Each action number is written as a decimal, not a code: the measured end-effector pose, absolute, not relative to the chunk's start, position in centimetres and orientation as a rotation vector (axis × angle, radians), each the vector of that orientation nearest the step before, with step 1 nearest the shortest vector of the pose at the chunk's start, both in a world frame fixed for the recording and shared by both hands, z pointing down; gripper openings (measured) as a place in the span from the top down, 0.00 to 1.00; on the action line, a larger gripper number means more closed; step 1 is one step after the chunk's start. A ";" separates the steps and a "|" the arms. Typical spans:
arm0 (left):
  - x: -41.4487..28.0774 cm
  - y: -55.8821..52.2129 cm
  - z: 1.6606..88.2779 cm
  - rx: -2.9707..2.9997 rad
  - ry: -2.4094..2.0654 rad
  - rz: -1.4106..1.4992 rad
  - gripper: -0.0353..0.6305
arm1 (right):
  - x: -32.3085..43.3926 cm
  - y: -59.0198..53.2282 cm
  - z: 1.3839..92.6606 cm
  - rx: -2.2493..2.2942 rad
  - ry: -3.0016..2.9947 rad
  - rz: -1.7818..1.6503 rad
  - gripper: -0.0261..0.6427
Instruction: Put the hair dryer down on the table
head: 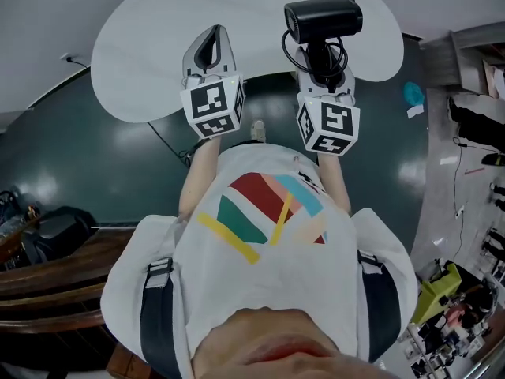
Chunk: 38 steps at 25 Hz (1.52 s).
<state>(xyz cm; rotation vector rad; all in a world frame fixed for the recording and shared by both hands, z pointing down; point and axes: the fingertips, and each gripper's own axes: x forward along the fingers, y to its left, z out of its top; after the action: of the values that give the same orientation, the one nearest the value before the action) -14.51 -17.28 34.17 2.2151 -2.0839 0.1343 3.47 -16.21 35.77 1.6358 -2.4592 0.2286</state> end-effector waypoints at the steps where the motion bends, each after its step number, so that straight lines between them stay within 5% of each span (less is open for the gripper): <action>1: -14.8 -17.8 34.0 2.217 -2.083 0.132 0.93 | 3.2 -16.7 35.8 1.633 -2.455 0.240 0.64; 38: -15.2 -23.1 31.7 2.182 -2.300 0.208 0.93 | 1.2 -23.8 34.9 1.486 -2.597 0.255 0.64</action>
<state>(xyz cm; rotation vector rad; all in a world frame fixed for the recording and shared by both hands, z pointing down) -15.17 -23.13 31.70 2.1818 -2.2997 0.2080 1.18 -23.82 34.93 1.4863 -2.5968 0.2547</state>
